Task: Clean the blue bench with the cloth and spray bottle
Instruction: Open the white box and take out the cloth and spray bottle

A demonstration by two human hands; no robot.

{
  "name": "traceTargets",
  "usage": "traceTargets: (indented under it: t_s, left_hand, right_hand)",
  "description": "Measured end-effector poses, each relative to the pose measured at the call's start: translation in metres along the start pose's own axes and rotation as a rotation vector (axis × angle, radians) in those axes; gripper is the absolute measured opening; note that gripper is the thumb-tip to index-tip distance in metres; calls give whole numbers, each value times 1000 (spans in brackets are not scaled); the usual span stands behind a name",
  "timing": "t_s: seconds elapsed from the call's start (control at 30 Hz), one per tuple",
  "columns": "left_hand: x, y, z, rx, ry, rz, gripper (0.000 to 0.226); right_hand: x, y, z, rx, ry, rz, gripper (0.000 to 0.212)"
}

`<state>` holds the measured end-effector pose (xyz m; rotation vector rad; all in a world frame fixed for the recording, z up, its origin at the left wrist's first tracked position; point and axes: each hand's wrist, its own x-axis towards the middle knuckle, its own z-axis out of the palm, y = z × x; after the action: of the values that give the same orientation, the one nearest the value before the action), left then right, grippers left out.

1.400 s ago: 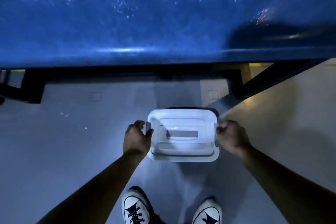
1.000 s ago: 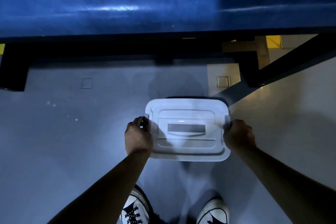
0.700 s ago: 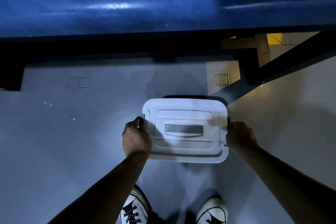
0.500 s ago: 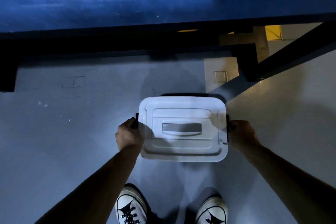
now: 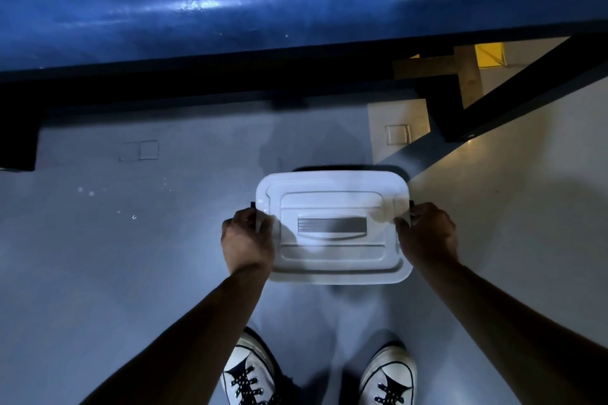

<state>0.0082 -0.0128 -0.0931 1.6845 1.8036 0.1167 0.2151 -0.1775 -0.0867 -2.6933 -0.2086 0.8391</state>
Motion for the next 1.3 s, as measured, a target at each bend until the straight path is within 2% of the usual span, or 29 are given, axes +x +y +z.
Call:
traceTargets:
  t_s: [0.1, 0.27, 0.47, 0.53, 0.6, 0.7, 0.8, 0.93, 1.07, 1.23, 1.3]
  left_hand:
    - [2, -1, -1, -43, 13, -44, 21]
    - [-3, 5, -11, -42, 13, 20, 19]
    - [-6, 49, -33, -36, -52, 202, 22]
    - [-13, 74, -31, -101, -104, 281, 14]
    - [-27, 103, -24, -165, -167, 343, 19]
    - [-45, 145, 9, -110, -299, 457, 27]
    - [-65, 179, 57, -32, -411, 602, 26]
    - [-84, 203, 123, 80, -460, 802, 44]
    - [-83, 223, 188, 258, -608, 723, 48]
    - [-74, 228, 248, 350, -686, 667, 45]
    - [-72, 224, 266, 427, -714, 673, 53]
  right_hand:
    - [-2, -1, 3, 16, 22, 25, 31]
    - [-6, 0, -2, 19, -3, 15, 34]
    - [-26, 3, -35, 118, 15, 117, 26]
    - [-31, 18, -45, 122, 13, 163, 25]
    - [-34, 39, -57, 190, 58, 257, 30]
    - [-35, 74, -72, 369, 153, 446, 40]
    - [-27, 111, -82, 549, 181, 538, 26]
    - [-11, 160, -83, 684, 227, 646, 24]
    - [17, 200, -67, 889, 228, 793, 11]
    - [47, 224, -39, 1009, 203, 921, 16]
    - [54, 227, -26, 1067, 179, 947, 13]
